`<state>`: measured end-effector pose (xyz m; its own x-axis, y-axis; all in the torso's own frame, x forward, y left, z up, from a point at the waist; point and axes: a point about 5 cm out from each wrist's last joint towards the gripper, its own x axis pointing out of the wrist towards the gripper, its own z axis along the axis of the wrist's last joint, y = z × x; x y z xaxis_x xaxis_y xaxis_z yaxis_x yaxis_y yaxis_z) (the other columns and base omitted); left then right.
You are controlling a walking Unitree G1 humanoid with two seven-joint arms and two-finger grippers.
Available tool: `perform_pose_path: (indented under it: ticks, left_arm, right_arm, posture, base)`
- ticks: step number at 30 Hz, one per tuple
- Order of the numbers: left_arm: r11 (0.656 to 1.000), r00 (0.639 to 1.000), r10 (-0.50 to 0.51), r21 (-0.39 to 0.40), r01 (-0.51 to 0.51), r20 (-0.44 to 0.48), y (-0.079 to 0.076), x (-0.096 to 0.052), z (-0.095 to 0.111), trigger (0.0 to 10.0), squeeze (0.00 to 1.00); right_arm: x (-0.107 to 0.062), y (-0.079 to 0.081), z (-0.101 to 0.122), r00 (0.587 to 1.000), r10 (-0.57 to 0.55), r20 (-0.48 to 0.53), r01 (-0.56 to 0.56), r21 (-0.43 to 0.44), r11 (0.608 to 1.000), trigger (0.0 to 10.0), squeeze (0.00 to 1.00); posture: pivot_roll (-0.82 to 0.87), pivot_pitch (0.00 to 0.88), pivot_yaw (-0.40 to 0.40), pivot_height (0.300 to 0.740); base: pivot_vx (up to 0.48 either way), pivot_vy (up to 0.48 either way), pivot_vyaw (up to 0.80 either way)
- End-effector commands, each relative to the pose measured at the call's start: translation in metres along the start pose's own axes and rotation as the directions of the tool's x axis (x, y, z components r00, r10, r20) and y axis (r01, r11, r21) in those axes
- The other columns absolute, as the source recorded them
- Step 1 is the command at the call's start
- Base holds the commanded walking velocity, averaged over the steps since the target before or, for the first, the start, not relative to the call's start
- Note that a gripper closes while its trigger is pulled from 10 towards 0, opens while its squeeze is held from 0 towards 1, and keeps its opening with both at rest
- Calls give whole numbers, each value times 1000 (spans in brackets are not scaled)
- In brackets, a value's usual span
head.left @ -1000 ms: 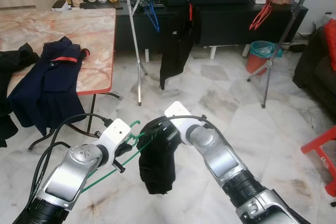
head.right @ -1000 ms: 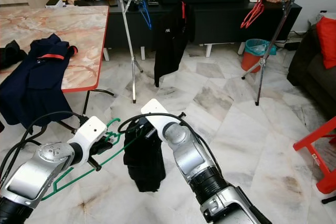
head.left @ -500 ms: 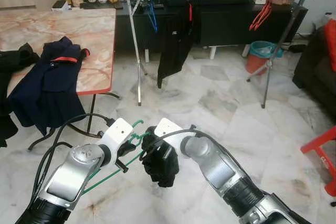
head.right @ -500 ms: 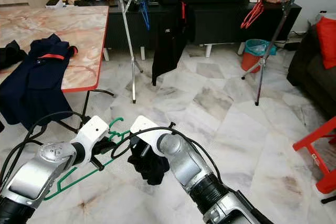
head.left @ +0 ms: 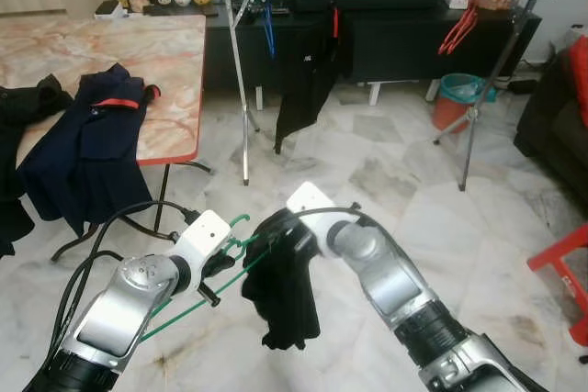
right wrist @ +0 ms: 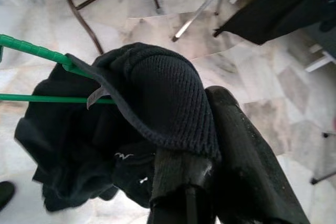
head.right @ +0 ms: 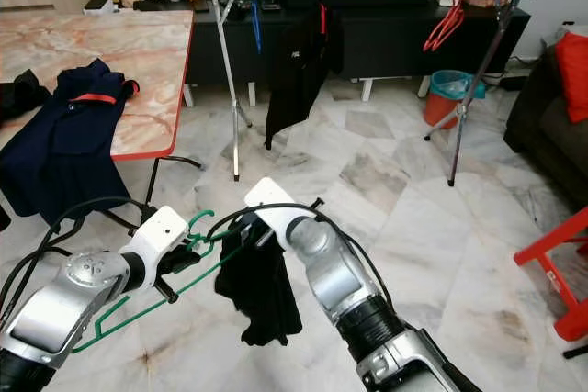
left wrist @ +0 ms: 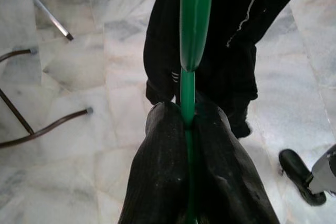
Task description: Hang hanger
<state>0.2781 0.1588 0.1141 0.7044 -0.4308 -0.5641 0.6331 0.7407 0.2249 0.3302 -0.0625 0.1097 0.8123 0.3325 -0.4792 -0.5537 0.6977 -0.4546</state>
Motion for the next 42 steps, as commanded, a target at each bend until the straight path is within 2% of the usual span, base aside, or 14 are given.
perform_pose_path:
  ticks: [1,5,7,12,17,19,22,29,31,33,36,42]
  left_arm:
    - [999,999,32,17,-32,18,7,-2,6,10000,0]
    - [1000,1000,9,23,-9,19,4,-3,6,10000,0]
    - [1000,1000,-11,25,10,22,2,-4,6,10000,0]
    - [998,998,-52,43,51,21,-3,-6,5,10000,0]
    - [999,1000,14,43,-14,13,5,-5,4,10000,0]
    - [995,995,92,26,-93,41,13,-3,9,10000,0]
    - [991,989,130,14,-131,66,18,-3,13,10000,0]
    - [991,989,129,10,-130,78,16,-2,15,10000,0]
    - [996,994,86,22,-87,64,11,-1,12,10000,0]
    - [997,996,63,29,-64,60,8,-2,12,10000,0]
    - [997,1000,-20,75,19,11,0,-4,4,10000,0]
    - [998,1000,26,65,-26,2,4,-3,4,10000,0]
  right_arm:
    - [1,0,6,1000,1,22,-1,2,1000,10000,0]
    - [0,15,8,995,96,23,-95,-24,995,10000,0]
    - [-3,28,6,981,192,13,-191,-54,980,10000,0]
    - [-3,33,1,975,223,-14,-223,-105,969,10000,0]
    - [-2,24,1,986,164,-18,-165,-102,981,10000,0]
    - [-1,18,2,992,122,-12,-123,-93,988,10000,0]
    - [0,11,3,997,70,-12,-71,-83,994,10000,0]
    - [2,1,4,1000,-12,0,12,-67,998,10000,0]
    - [2,-7,6,997,-76,11,76,-53,996,10000,0]
    - [2,-9,7,996,-92,15,93,-47,995,10000,0]
    - [3,-6,6,998,-70,7,70,-54,996,10000,0]
    - [4,-1,5,999,-49,2,49,-68,996,10000,0]
  posture:
    - [131,0,-36,740]
    - [131,0,-34,740]
    - [133,0,-35,740]
    - [134,0,-35,740]
    - [134,0,-35,740]
    - [134,0,-35,740]
    - [136,0,-36,740]
    - [136,0,-36,740]
    - [137,0,-36,740]
    - [138,0,-36,740]
    - [138,0,-36,740]
    - [140,0,-37,740]
  base:
    - [0,0,0]
    - [0,0,0]
    - [0,0,0]
    - [0,0,0]
    - [0,0,0]
    - [0,0,0]
    - [0,0,0]
    - [0,0,0]
    - [0,0,0]
    - [0,0,0]
    - [0,0,0]
    - [0,0,0]
